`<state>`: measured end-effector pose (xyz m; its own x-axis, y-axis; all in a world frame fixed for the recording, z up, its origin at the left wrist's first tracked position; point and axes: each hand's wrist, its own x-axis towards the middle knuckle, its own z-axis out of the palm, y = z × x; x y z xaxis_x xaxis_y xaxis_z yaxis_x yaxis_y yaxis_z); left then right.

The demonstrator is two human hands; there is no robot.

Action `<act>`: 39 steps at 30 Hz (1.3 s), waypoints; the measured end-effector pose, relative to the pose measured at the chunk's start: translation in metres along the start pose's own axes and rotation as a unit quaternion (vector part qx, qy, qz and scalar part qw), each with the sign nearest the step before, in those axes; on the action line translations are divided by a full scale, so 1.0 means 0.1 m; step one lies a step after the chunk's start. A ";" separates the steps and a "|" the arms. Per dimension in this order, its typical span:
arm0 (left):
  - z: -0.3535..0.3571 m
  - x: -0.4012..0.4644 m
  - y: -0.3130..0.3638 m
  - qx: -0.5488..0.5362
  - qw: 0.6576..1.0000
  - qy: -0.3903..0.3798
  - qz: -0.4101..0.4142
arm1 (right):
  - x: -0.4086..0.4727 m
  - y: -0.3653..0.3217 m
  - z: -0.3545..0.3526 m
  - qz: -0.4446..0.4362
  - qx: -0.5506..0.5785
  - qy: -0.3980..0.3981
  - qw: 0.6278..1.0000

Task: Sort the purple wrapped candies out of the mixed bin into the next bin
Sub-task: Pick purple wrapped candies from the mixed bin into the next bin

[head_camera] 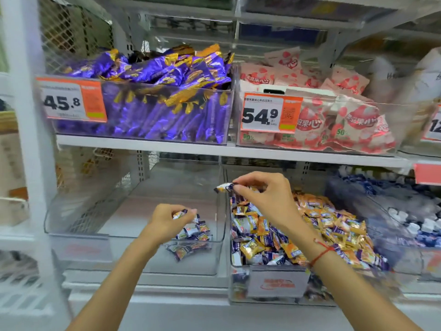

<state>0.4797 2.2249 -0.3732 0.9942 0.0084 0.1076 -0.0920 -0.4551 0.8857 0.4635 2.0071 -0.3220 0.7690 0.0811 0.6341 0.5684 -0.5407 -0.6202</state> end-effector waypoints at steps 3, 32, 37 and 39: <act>-0.05 0.06 -0.02 0.006 0.998 0.057 0.029 | 0.17 -0.04 0.39 -0.004 -0.007 -0.036 0.999; 0.70 -0.39 0.71 0.119 0.937 -0.018 0.327 | -0.36 0.58 -1.11 0.132 -0.256 -0.243 0.926; 1.15 -0.28 0.74 0.232 0.919 -0.159 0.278 | -0.52 0.89 -1.29 0.183 -0.299 -0.201 0.915; 1.28 -0.18 0.68 0.320 0.900 -0.158 0.250 | -0.58 0.97 -1.24 0.196 -0.276 -0.214 0.916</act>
<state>0.4632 2.0796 -0.3728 0.8132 -0.5478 0.1966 -0.5815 -0.7519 0.3107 0.4379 1.8465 -0.3612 0.9938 0.0484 0.1002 0.0814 -0.9300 -0.3585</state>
